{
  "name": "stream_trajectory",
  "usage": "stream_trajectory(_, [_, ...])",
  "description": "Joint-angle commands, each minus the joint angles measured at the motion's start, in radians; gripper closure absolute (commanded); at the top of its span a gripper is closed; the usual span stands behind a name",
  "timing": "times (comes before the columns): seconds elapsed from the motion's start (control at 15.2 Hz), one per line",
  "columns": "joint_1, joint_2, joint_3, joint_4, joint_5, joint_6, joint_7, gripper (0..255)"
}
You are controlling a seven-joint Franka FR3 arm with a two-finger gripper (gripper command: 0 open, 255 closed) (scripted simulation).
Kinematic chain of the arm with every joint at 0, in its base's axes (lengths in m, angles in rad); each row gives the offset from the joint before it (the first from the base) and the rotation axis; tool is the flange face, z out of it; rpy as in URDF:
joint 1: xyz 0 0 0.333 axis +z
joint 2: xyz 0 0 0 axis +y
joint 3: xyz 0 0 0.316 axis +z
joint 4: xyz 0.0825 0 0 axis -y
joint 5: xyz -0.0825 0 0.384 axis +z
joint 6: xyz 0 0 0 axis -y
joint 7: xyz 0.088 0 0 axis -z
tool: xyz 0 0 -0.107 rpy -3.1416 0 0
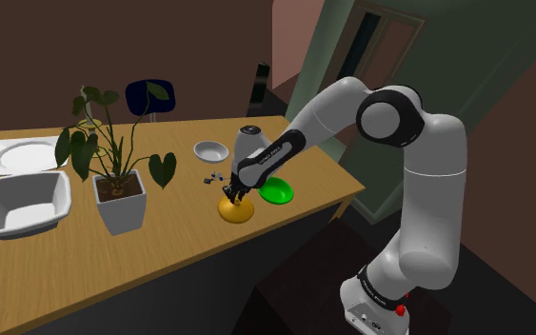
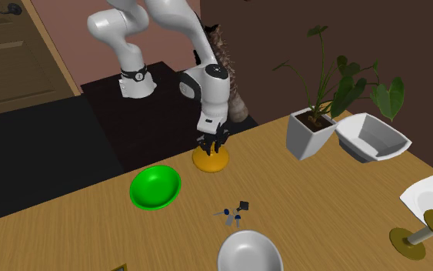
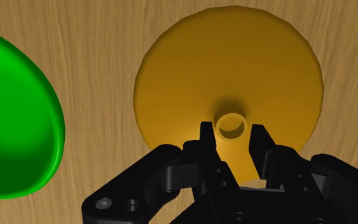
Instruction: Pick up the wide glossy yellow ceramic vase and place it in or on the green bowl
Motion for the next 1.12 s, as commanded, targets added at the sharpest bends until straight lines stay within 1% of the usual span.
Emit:
stream_trajectory(0.0, [0.000, -0.024, 0.003, -0.005, 0.002, -0.019, -0.002, 255])
stream_trajectory(1.06, [-0.010, -0.207, 0.018, -0.022, 0.026, -0.185, -0.027, 255])
